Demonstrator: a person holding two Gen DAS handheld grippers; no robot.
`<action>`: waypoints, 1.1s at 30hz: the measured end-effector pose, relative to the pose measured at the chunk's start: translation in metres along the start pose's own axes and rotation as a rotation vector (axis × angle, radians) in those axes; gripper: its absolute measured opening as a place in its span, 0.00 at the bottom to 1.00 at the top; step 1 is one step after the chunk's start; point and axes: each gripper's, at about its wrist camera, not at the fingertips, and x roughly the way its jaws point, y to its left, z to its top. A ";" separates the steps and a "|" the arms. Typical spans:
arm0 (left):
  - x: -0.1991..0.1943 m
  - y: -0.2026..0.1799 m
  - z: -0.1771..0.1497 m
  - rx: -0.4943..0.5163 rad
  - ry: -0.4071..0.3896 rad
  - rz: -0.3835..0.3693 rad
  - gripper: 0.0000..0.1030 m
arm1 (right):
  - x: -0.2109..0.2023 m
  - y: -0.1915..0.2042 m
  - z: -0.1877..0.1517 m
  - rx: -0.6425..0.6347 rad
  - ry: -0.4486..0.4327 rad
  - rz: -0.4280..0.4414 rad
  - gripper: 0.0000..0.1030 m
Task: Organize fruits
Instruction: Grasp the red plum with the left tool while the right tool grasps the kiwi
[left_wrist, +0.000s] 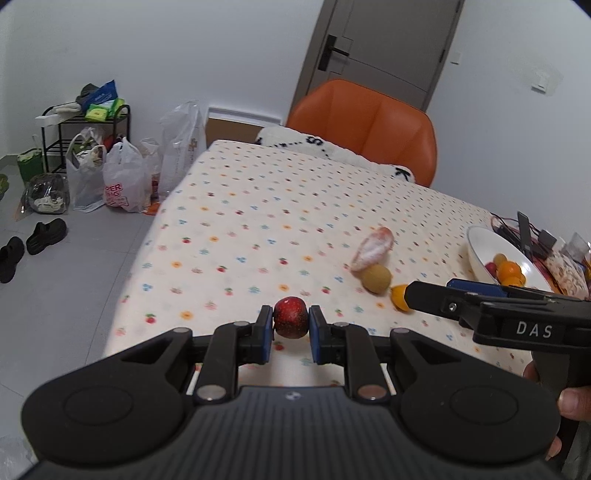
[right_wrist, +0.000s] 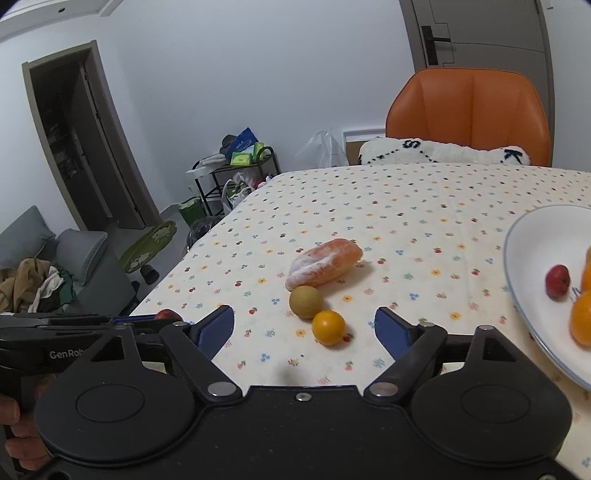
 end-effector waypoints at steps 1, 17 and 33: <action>0.000 0.002 0.001 -0.006 -0.002 0.003 0.18 | 0.002 0.001 0.001 -0.005 0.004 -0.002 0.78; -0.006 0.035 0.009 -0.065 -0.021 0.032 0.18 | 0.040 0.017 0.008 -0.071 0.054 -0.041 0.60; -0.008 0.013 0.015 -0.035 -0.038 -0.018 0.18 | 0.016 0.005 0.010 -0.059 0.034 -0.058 0.23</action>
